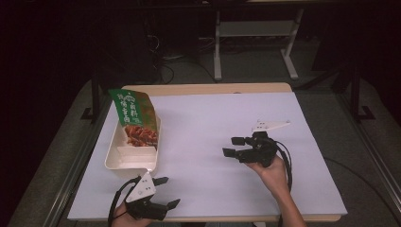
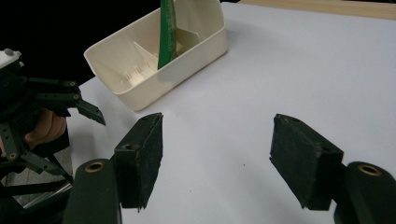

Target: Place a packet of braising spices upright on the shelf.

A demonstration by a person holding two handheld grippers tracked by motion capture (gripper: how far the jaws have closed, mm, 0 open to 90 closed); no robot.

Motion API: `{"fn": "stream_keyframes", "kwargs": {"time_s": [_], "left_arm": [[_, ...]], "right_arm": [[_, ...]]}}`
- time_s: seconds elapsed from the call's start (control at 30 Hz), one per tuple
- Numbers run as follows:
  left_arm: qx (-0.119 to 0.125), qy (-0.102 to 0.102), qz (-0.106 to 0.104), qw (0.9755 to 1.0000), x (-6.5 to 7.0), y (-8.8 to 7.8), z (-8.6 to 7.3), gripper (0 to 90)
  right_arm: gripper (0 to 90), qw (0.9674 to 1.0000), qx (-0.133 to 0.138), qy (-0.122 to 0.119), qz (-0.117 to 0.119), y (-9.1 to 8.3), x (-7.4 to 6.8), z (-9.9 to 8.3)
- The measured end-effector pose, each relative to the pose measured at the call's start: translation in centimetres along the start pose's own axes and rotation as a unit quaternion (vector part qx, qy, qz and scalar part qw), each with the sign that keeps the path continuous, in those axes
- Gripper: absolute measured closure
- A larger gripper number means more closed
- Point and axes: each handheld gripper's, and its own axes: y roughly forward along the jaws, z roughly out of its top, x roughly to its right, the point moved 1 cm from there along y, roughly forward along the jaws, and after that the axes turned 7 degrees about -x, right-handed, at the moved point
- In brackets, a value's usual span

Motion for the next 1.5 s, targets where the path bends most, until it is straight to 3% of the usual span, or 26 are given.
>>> {"fn": "stream_keyframes", "kwargs": {"time_s": [1.5], "left_arm": [[-0.001,-0.003,0.007,1.0,-0.1,0.2,0.0,21.2]], "right_arm": [[31.7,0.9988,-0.007,0.048,-0.01,-3.8,0.4,-8.0]]}}
